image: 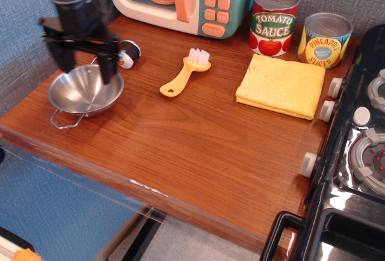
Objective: Move the pan to the front left corner of the table
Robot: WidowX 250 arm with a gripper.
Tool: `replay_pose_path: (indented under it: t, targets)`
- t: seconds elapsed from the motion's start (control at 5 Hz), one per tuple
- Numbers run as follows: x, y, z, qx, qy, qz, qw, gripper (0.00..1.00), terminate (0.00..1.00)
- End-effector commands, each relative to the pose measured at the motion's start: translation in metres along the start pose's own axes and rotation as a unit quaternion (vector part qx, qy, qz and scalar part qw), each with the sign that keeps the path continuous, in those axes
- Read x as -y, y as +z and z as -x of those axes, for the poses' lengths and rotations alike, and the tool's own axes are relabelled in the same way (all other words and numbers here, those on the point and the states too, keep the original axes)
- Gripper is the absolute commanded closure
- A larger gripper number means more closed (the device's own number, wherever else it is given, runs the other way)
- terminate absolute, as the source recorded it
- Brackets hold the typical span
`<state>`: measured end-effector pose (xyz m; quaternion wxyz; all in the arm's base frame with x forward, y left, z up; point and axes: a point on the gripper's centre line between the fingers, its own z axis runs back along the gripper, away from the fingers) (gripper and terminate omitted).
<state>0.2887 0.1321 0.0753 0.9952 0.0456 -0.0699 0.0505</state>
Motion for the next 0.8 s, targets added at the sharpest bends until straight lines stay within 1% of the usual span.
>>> replay_pose_path:
  t: [0.0,0.2,0.4,0.6]
  targets:
    - [0.0221,0.0129,0.0035,0.022,-0.040,0.005,0.9989,0.00,0.00]
    - [0.0257,0.0111,0.0061,0.019,-0.026,-0.001,0.9995,0.00,0.00]
    - [0.0257,0.0111,0.0061,0.019,-0.026,-0.001,0.9995,0.00,0.00]
    - [0.0257,0.0111,0.0061,0.019,-0.026,-0.001,0.9995,0.00,1.00]
